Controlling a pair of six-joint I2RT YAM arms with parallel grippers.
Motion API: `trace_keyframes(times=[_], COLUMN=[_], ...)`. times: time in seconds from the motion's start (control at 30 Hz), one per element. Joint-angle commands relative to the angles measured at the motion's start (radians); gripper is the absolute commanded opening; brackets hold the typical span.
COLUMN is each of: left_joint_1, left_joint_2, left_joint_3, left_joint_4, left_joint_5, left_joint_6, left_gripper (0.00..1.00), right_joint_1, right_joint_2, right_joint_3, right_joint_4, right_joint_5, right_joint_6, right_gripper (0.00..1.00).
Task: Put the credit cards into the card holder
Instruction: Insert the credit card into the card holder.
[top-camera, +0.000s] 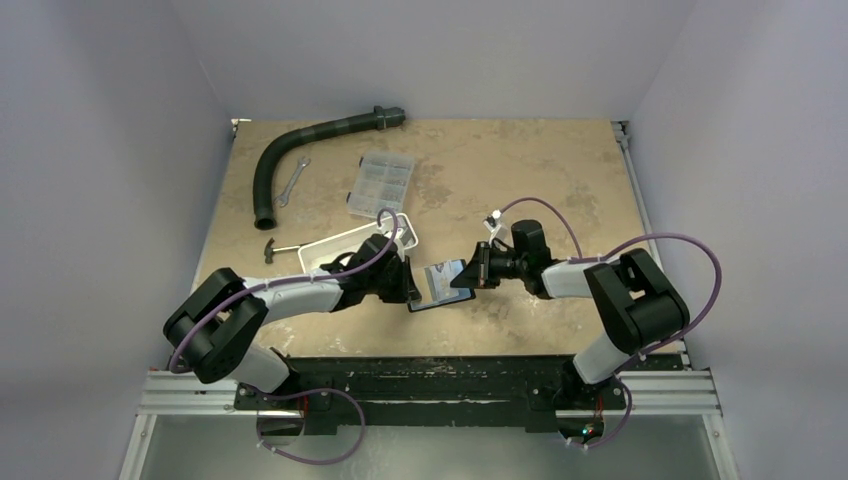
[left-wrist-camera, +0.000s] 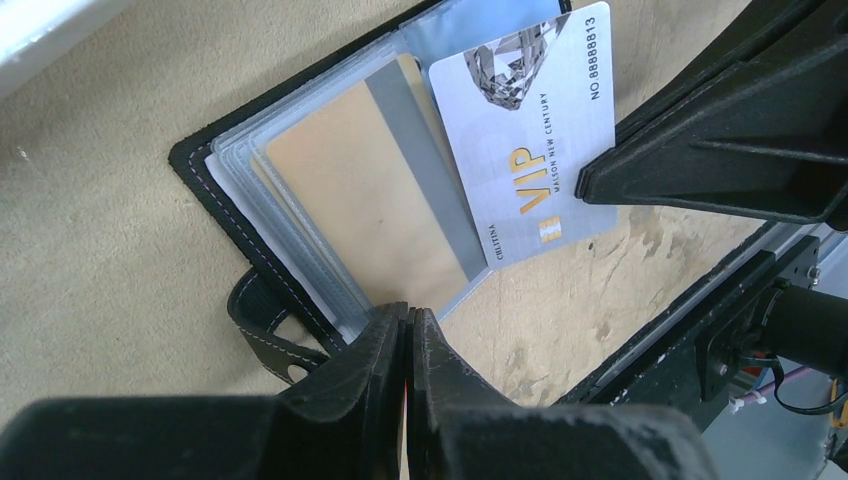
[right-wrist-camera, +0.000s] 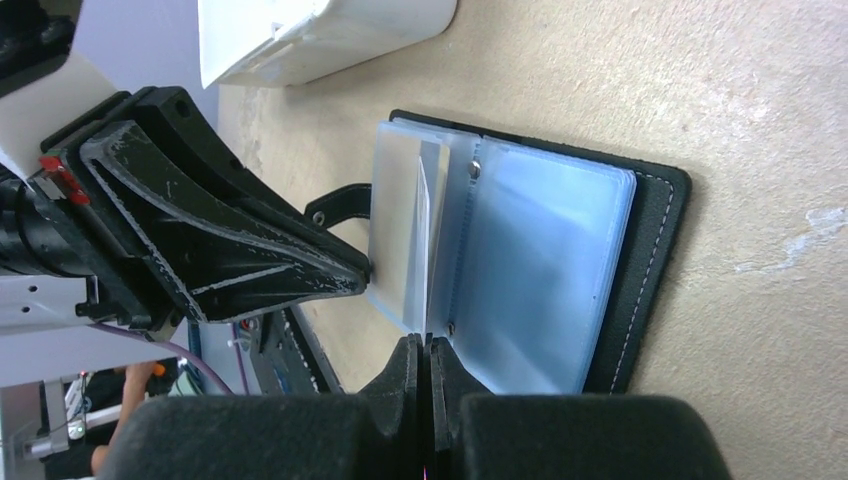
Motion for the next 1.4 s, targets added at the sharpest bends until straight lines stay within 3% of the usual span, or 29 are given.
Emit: trace_keyframes(times=[0.0,0.93,1.37], left_joint_1=[0.001,0.000,0.002], left_joint_2=[-0.018,-0.030,-0.030], left_joint_3=[-0.026,-0.033,-0.032], left_joint_4=[-0.040,-0.031,-0.028], left_joint_5=[-0.034,-0.028,-0.023], left_joint_6=[0.021,0.016,0.012], left_gripper=[0.06,0.05,0.05], right_joint_1=[-0.007,-0.020,0.025], right_joint_2=[0.006,0.026,0.069], right_joint_3=[0.003,0.004,-0.007], right_joint_4=[0.032,0.022,0.095], right_joint_5=[0.017,0.023,-0.003], right_joint_6=[-0.019,-0.032,0.015], right_gripper=[0.00,0.00,0.00])
